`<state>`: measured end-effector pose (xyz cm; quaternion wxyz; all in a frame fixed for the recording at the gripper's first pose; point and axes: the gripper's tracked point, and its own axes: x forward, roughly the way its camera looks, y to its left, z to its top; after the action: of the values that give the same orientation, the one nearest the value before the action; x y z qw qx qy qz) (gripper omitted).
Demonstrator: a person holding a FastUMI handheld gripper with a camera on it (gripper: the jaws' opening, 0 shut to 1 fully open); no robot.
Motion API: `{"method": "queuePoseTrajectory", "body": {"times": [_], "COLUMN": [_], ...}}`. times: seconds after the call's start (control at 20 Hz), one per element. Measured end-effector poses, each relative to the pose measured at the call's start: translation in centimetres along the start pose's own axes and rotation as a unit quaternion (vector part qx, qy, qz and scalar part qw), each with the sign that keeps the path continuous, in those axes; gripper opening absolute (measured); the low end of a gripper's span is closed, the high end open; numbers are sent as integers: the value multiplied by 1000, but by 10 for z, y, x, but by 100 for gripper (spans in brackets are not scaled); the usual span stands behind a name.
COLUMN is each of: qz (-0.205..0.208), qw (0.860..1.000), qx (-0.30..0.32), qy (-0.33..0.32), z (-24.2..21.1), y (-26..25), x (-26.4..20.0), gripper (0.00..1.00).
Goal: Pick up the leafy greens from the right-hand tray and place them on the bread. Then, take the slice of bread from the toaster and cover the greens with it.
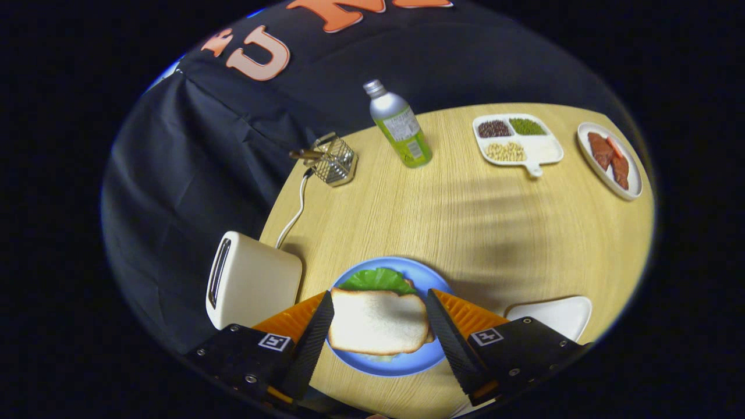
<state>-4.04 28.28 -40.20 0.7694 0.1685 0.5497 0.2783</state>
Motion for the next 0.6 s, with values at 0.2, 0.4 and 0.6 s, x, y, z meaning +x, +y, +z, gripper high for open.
{"method": "queuePoseTrajectory", "body": {"times": [0.2,0.4,0.6], "qz": [-32,-59,-66], "qw": [994,979,959], "qx": [-62,-99,-115], "qy": [-83,-169,-251], "z": [48,91,128], "y": [3,8,27], "x": [-50,-113,-175], "gripper": [97,98,99]}}
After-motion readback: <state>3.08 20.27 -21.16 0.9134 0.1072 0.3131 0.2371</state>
